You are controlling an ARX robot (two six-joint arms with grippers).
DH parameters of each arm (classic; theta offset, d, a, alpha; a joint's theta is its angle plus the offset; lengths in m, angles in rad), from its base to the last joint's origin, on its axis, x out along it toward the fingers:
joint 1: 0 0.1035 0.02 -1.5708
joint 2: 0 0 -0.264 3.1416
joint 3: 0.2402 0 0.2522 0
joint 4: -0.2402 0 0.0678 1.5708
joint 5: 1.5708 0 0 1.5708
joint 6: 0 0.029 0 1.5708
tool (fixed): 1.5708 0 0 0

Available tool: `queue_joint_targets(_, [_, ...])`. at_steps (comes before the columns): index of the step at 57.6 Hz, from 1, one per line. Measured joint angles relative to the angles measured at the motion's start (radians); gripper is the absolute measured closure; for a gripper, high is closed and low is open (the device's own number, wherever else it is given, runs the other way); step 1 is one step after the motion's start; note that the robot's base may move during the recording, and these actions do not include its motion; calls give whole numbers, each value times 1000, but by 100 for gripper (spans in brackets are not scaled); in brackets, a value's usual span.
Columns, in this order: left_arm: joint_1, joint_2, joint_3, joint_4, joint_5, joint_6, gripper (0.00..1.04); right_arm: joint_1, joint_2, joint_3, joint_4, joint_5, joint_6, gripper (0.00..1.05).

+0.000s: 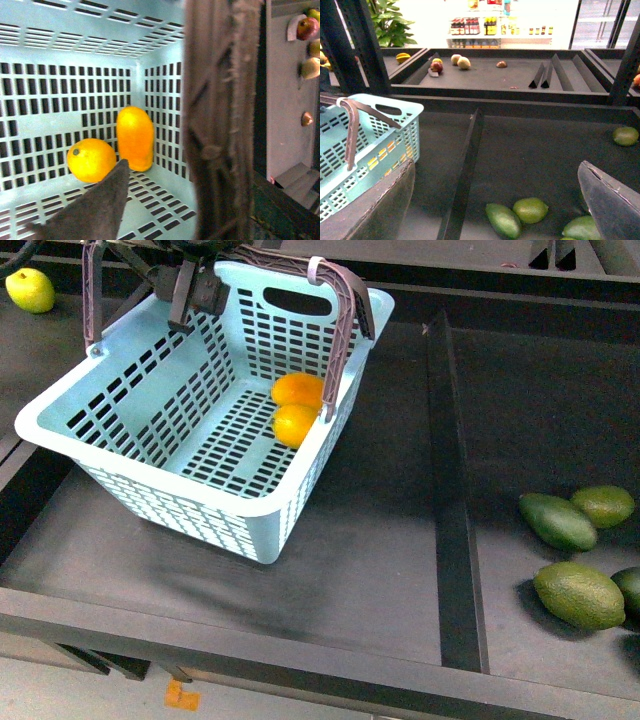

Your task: Pick lemon and mango into basket

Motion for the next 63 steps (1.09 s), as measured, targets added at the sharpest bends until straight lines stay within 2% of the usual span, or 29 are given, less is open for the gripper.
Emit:
queue_joint_targets(4, [5, -36, -42, -21, -16, -15, 32, 0, 0, 0, 0, 0, 0, 9])
queue_joint_targets(11, [31, -175, -172, -33, -80, -30, 6, 0, 0, 0, 0, 0, 0, 9])
queue_joint_targets(17, [46, -294, -246, -76, -127, 15, 7, 0, 0, 0, 0, 0, 0, 9])
queue_joint_targets(27, [45, -429, -333, -75, -121, 81, 8, 0, 0, 0, 0, 0, 0, 9])
queue_joint_targets(29, [60, -470, -488, 230, -6, 312, 18, 0, 0, 0, 0, 0, 0, 9])
queue_joint_targets(32, [72, -510, -673, 546, 52, 587, 28, 0, 0, 0, 0, 0, 0, 9])
queue_joint_targets(33, [80, -528, -762, 699, 67, 764, 34, 0, 0, 0, 0, 0, 0, 9])
queue_joint_targets(35, [93, -554, -867, 898, 80, 947, 41, 0, 0, 0, 0, 0, 0, 9])
queue_joint_targets(39, [118, -622, -1001, 1119, 97, 1210, 53, 0, 0, 0, 0, 0, 0, 9])
queue_joint_targets(45, [156, -745, -1146, 1237, 115, 1413, 73, 0, 0, 0, 0, 0, 0, 9])
queue_joint_targets(53, [180, -837, -1310, 1268, 155, 1497, 100, 0, 0, 0, 0, 0, 0, 9])
queue_joint_targets(63, [224, -998, -1481, 1282, 190, 1519, 101, 0, 0, 0, 0, 0, 0, 9])
